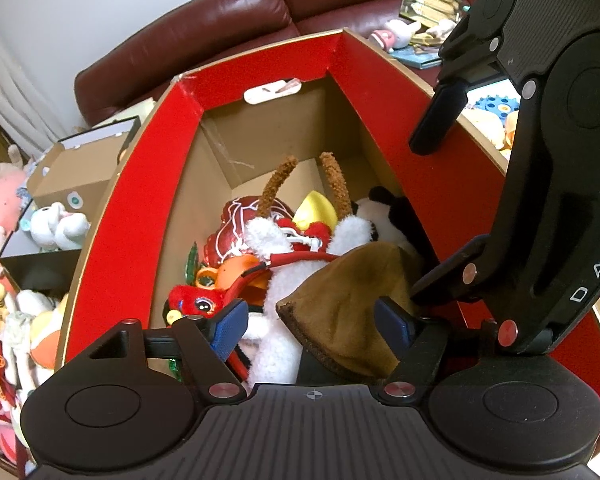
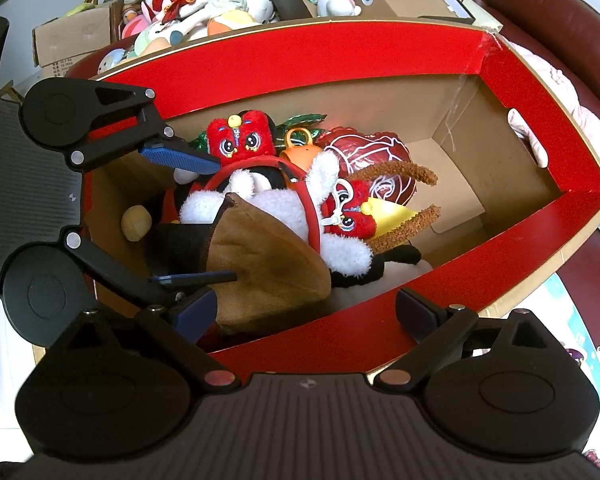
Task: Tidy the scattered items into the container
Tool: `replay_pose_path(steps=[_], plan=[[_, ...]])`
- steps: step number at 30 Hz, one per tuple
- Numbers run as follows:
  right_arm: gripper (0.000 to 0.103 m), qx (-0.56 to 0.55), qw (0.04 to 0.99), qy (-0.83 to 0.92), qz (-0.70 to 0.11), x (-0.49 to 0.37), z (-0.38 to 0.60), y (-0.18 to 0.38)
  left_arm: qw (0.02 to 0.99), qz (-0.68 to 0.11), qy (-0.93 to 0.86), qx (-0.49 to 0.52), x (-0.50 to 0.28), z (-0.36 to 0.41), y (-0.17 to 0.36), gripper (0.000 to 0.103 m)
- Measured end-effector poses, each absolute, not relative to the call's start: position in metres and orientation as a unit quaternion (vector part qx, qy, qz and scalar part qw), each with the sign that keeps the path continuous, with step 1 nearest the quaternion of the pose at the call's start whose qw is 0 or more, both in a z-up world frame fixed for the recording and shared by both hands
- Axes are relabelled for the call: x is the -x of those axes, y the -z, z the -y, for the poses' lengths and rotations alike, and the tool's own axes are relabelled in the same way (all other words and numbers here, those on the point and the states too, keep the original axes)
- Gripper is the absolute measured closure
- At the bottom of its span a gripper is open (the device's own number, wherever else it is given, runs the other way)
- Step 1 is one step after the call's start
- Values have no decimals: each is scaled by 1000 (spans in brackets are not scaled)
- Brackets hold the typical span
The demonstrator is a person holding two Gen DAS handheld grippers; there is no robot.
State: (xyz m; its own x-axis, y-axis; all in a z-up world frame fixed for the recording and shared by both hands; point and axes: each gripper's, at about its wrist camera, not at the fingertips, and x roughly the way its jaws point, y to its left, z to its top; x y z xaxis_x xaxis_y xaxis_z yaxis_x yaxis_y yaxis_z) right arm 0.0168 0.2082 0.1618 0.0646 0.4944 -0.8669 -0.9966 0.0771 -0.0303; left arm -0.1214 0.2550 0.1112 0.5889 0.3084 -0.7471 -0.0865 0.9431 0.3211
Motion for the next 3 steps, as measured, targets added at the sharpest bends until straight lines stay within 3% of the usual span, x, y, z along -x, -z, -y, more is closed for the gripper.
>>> replay_pose_path(steps=[3], plan=[[6,349,641,-581,-359,-16,-208,-162,883,-438,-113,-124,122,-256,-111,23]])
